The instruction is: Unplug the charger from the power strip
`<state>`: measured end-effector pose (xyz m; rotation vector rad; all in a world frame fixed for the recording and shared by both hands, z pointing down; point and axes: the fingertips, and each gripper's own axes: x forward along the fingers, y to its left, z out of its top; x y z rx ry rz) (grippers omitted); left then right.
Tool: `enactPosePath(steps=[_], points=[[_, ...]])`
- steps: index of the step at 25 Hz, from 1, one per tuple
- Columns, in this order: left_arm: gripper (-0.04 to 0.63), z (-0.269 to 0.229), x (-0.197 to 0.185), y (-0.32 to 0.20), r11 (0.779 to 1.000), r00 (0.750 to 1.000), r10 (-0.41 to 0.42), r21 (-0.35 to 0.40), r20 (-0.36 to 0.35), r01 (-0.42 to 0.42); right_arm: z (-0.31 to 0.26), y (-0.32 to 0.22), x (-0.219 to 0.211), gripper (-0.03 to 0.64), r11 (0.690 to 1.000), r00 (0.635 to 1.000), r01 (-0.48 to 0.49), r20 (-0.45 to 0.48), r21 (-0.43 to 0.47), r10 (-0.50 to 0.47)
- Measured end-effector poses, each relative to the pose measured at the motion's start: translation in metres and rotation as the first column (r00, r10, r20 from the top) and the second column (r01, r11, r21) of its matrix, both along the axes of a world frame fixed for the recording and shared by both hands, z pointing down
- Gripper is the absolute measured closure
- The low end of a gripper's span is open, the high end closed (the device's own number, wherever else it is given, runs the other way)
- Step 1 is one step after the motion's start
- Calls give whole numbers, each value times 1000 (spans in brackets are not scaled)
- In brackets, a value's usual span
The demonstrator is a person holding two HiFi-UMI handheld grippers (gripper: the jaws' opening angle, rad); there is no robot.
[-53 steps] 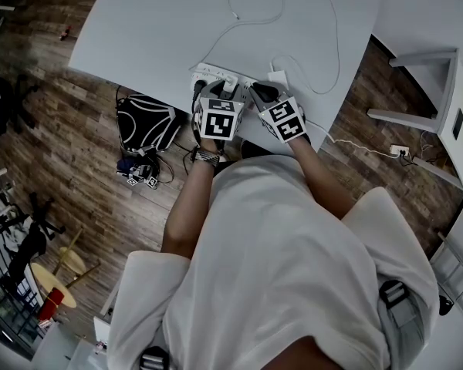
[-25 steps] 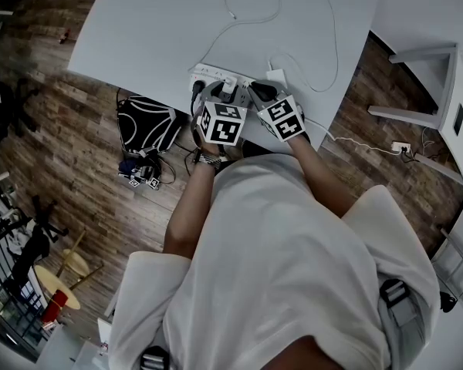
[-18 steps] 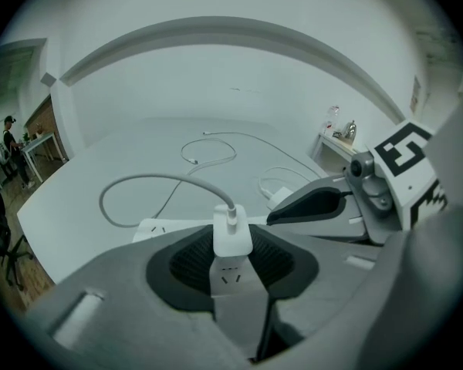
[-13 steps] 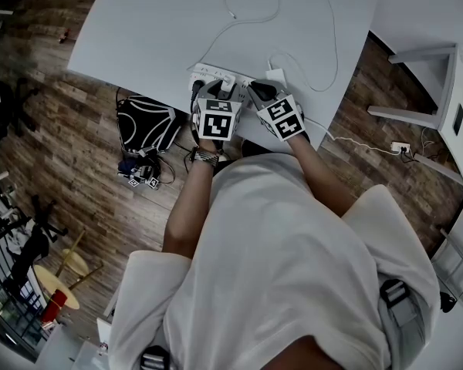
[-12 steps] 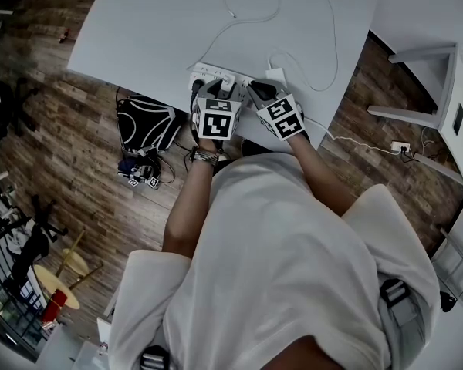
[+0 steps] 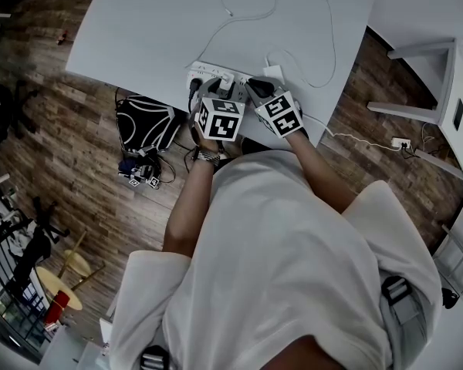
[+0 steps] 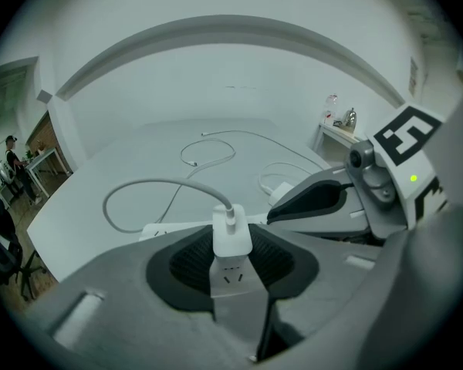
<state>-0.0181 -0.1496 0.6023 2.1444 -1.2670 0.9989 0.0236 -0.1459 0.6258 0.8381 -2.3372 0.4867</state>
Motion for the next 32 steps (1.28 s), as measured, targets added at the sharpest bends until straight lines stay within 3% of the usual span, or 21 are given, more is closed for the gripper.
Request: enactPosePath(steps=[6, 15, 26, 32], points=[[456, -1, -1, -1, 1000, 1000, -6, -5, -13, 6, 0, 0, 0, 588, 1000, 1000, 0, -4, -5, 0], [456, -1, -4, -3, 998, 993, -49, -35, -106, 45, 1, 0, 0, 588, 1000, 1000, 1, -3, -2, -1], [456, -1, 0, 0, 1000, 1000, 5, -9, 3, -5, 1, 0, 0, 588, 1000, 1000, 0, -5, -1, 0], [456, 0, -4, -2, 998, 995, -48, -51, -89, 44, 2, 1, 0, 588, 1000, 1000, 3, -4, -1, -3]])
